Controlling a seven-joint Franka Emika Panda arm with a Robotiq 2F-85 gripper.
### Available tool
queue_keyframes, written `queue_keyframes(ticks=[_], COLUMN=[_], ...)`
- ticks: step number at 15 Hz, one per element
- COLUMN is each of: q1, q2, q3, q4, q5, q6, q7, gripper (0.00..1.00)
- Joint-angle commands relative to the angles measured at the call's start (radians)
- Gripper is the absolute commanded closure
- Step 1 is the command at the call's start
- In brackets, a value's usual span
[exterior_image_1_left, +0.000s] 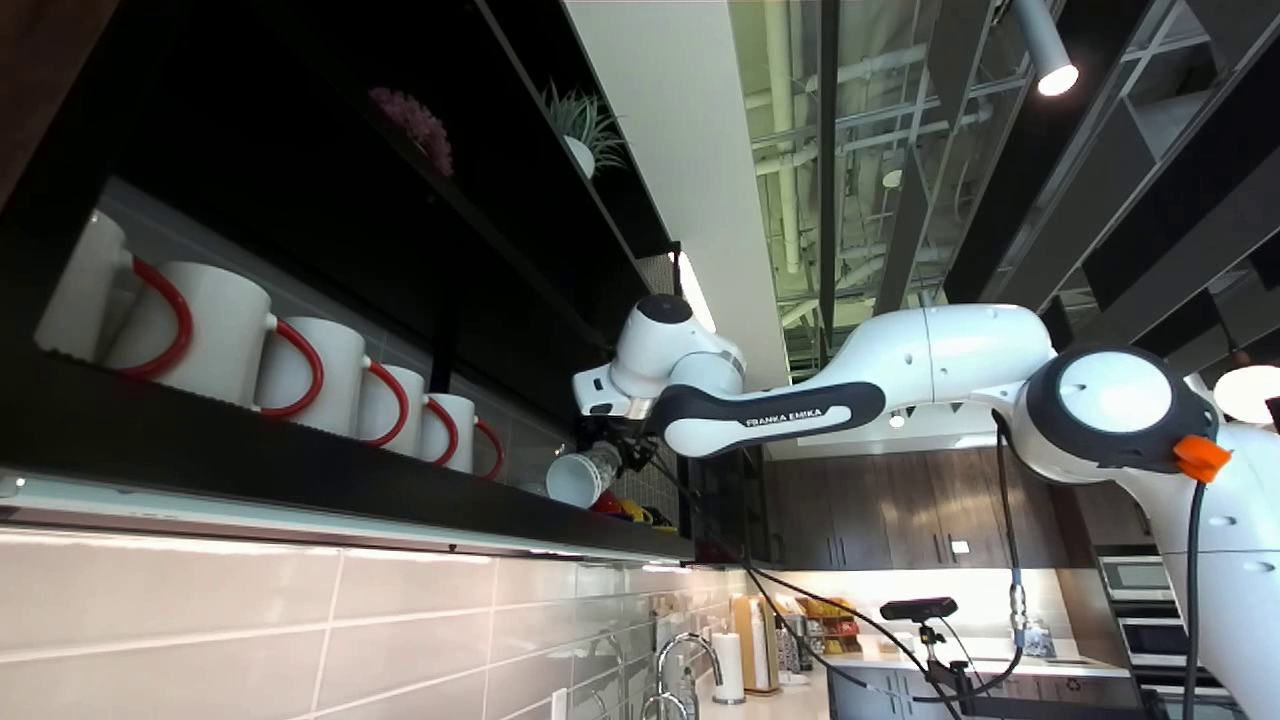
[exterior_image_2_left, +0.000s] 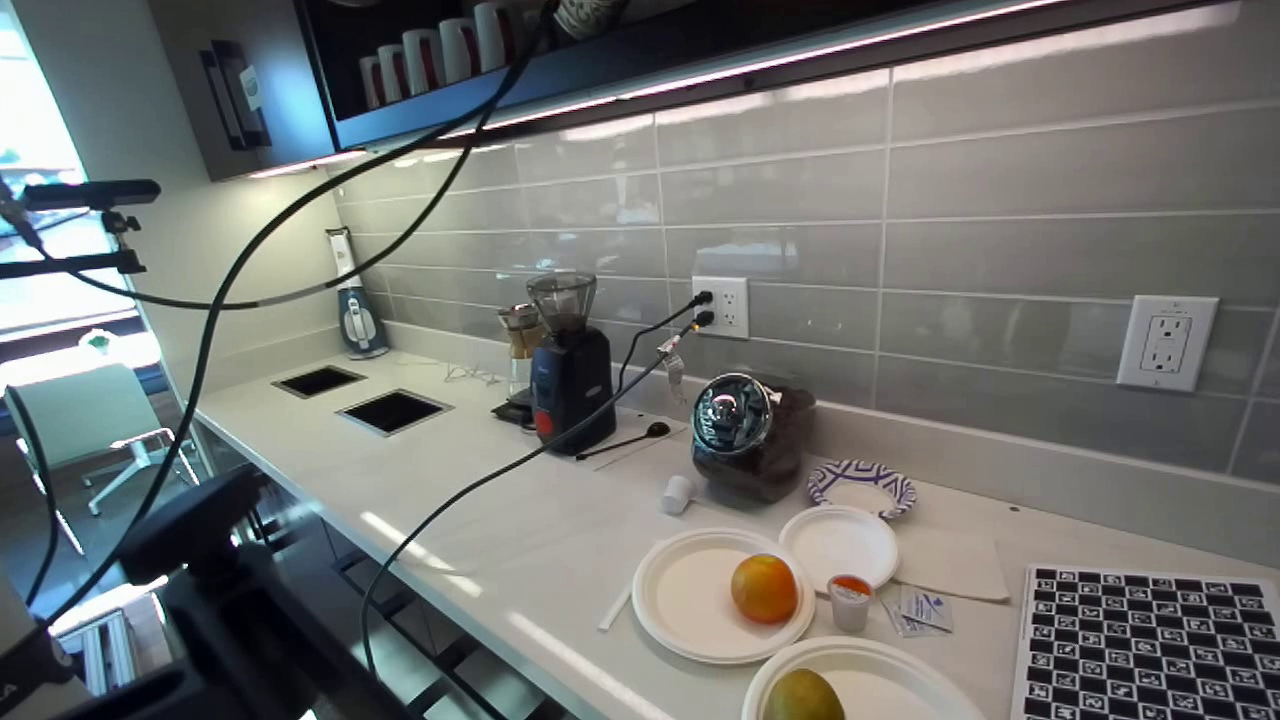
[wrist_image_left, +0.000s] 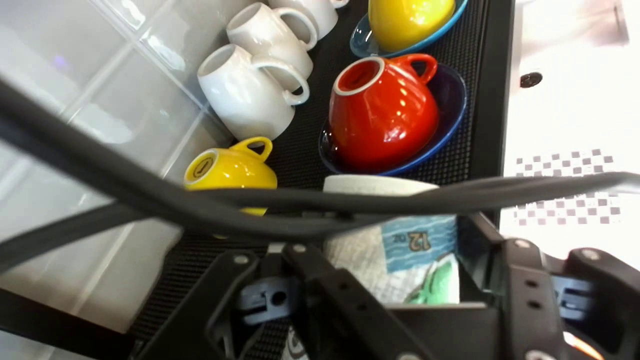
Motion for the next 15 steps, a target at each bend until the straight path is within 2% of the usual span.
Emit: queue_keyframes(ticks=[1,6,9,15], q1=[-0.067,-0.108,-0.125,-0.15], q2=[-0.059,-0.073,-0.069,-0.059], q3=[0.072,0.098,0.093,0.095], q4=[-0.08,-0.132,-0.161,-0.155], q5=[-0.144,-0.305,-0.356,-0.506], q6=[0.029,0.146,0.236,0.375], q7=[0.045,0.025,-0.008,0.009], gripper=[0.58,0.58,0.58,0.58])
